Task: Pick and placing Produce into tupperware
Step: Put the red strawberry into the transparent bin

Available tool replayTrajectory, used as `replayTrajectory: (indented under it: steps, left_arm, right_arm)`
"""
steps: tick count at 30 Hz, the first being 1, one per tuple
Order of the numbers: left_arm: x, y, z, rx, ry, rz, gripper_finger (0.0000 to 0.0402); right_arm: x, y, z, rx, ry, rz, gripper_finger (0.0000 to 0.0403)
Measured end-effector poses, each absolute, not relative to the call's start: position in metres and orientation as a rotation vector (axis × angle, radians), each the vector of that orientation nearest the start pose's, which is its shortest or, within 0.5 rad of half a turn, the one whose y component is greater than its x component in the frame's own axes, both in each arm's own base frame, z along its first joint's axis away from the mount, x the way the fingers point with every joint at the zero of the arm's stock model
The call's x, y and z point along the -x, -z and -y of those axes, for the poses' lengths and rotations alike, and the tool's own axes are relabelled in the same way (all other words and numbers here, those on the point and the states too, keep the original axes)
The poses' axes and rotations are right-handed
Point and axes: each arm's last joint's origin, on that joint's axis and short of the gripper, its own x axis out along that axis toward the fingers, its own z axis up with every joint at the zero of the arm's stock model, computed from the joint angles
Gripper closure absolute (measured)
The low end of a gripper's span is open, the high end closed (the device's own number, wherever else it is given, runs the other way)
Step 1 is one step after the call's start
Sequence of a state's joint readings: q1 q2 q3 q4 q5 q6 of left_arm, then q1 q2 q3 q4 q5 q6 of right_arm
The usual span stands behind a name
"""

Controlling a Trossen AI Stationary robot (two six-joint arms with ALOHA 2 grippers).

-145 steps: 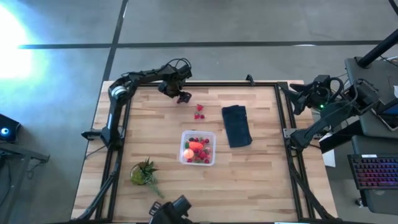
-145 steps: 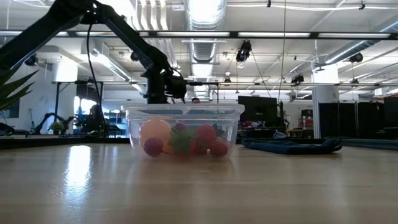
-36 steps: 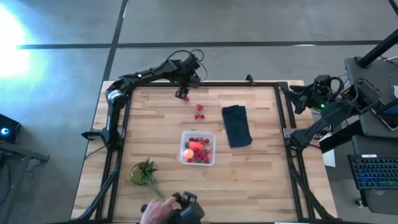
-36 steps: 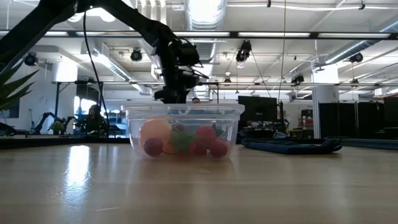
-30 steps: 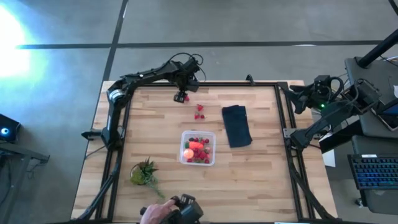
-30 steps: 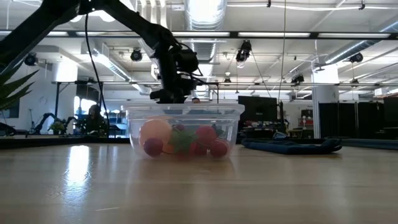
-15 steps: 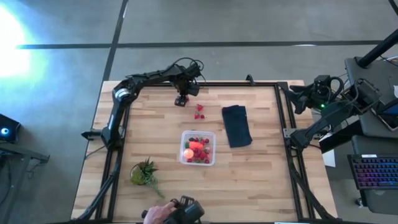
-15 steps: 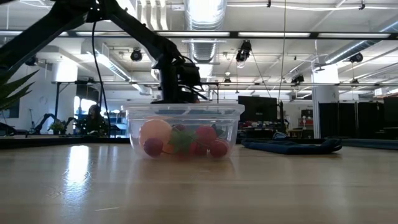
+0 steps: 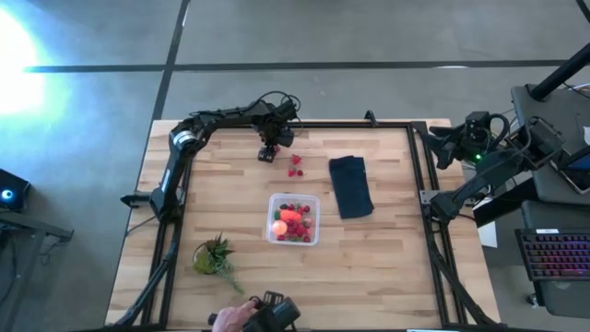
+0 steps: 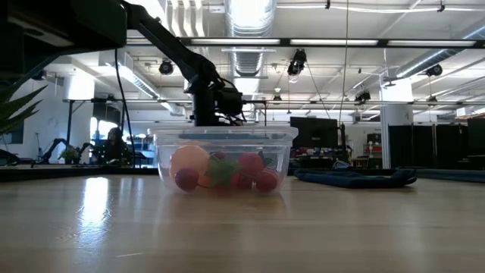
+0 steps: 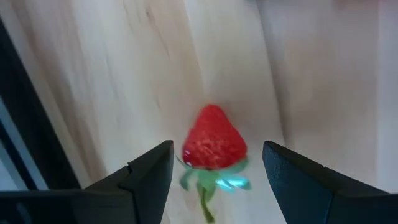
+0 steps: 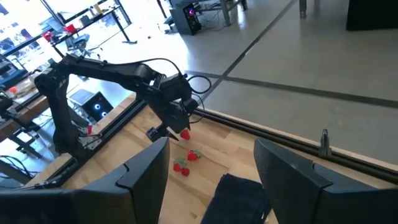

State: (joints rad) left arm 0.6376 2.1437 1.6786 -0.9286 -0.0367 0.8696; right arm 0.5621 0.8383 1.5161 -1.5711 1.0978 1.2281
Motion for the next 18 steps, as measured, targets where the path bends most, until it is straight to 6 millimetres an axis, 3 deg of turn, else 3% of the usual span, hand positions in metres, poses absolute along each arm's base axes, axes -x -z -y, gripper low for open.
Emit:
replayTrajectory:
  steps: [5,13,18]
  left_arm:
    - [-0.3437,-0.1743,-0.2564,-0.309,0.041,-1.438,0.0181]
    - [-0.3417,-0.1744,-0.2603,-0.316,0.018,-1.446,0.0262]
    - [-0.3414,-0.1744,-0.2607,-0.316,0.015,-1.447,0.0281]
  right_arm:
    - [-0.0546,-0.4357,-0.0039,-0.492,0.756,-0.211,0.0177]
    - [-0.0567,-0.4316,-0.0052,-0.498,0.764,-0.214,0.0177]
    - [-0.0582,-0.4288,-0.0061,-0.500,0.770,-0.216,0.0177]
